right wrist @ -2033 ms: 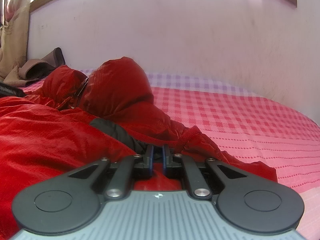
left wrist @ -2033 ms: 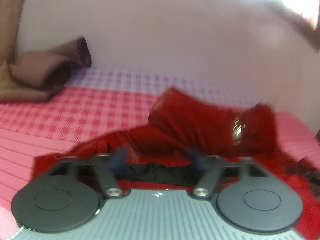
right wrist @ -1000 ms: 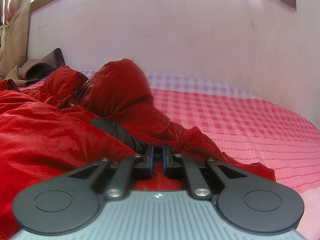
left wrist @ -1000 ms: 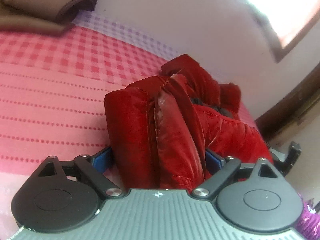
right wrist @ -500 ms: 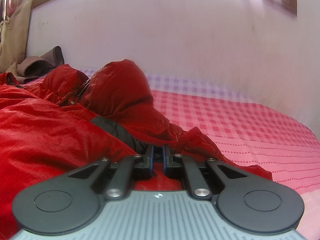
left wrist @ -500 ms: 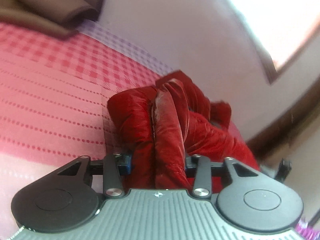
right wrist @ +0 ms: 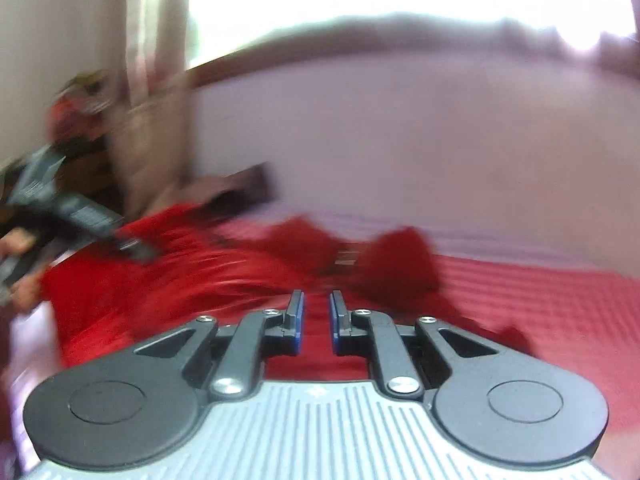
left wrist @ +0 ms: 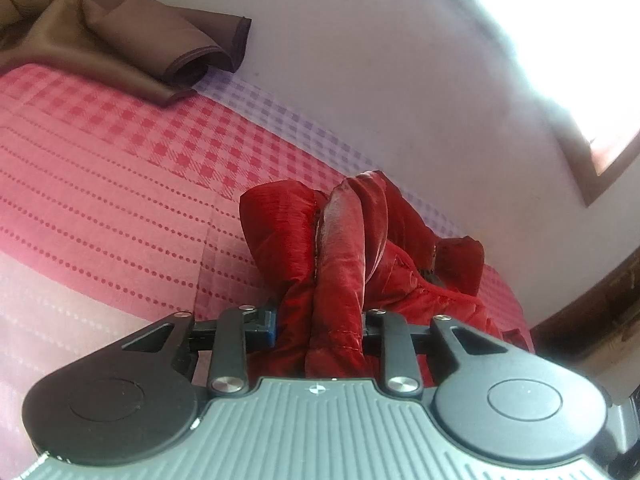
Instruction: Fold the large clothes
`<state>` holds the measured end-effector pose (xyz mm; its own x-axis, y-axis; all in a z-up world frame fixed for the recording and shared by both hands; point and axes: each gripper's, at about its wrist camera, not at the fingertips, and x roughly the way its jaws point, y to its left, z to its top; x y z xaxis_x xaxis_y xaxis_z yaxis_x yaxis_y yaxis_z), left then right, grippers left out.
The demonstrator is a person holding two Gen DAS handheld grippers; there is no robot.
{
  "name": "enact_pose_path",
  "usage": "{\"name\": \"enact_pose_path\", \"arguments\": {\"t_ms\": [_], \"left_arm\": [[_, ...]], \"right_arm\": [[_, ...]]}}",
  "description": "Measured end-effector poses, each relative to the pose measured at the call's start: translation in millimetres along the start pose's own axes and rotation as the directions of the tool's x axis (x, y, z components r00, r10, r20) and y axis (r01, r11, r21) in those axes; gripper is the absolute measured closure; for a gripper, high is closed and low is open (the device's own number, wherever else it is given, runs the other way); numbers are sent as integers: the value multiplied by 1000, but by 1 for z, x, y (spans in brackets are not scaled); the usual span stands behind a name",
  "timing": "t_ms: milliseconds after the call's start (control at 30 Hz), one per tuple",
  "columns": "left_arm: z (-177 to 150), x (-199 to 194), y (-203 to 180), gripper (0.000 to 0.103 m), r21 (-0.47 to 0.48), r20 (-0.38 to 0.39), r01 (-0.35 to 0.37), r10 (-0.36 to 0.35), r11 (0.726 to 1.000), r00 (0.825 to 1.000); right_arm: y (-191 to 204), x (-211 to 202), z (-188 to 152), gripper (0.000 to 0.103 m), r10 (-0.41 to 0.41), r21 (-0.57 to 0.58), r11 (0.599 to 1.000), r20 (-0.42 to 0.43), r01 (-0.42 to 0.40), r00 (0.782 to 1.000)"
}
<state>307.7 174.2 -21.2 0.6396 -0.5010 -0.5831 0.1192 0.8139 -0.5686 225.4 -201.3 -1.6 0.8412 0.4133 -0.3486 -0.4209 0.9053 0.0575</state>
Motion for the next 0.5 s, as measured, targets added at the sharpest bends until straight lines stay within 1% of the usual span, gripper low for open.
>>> {"name": "enact_pose_path", "arguments": {"t_ms": [33, 100, 167, 200, 233, 300, 333, 433, 500], "left_arm": [[-1, -2, -3, 74, 5, 3, -7, 7, 1000, 1000], [1, -1, -9, 75, 18, 7, -20, 20, 1000, 1000], [1, -2, -13, 75, 29, 10, -27, 27, 999, 1000], [1, -4, -17, 75, 34, 11, -30, 30, 999, 999], [2, -5, -21, 75, 39, 10, -29, 29, 999, 1000], [3, -7, -28, 75, 67, 9, -35, 35, 997, 999], [5, -7, -30, 75, 76, 6, -41, 40, 996, 999], [9, -3, -24, 70, 88, -22, -43, 45, 995, 999], [10, 2, -11, 62, 68, -46, -13, 16, 998, 999]], "right_arm": [[10, 9, 1, 93, 24, -52, 998, -30, -26, 999], [21, 29, 0, 93, 42, -124, 991, -81, -52, 996], [18, 50, 0, 94, 40, -141, 988, -116, -56, 992], [12, 60, -1, 94, 39, -131, 990, -132, -57, 990], [5, 70, -3, 95, 50, -94, 993, -150, -65, 987], [-9, 89, -11, 96, 109, 23, 994, -180, -107, 978], [-12, 93, -16, 96, 122, 48, 992, -179, -115, 976], [-21, 98, -25, 97, 153, 111, 984, -158, -136, 976], [-22, 94, -30, 97, 164, 130, 981, -140, -146, 977]]}}
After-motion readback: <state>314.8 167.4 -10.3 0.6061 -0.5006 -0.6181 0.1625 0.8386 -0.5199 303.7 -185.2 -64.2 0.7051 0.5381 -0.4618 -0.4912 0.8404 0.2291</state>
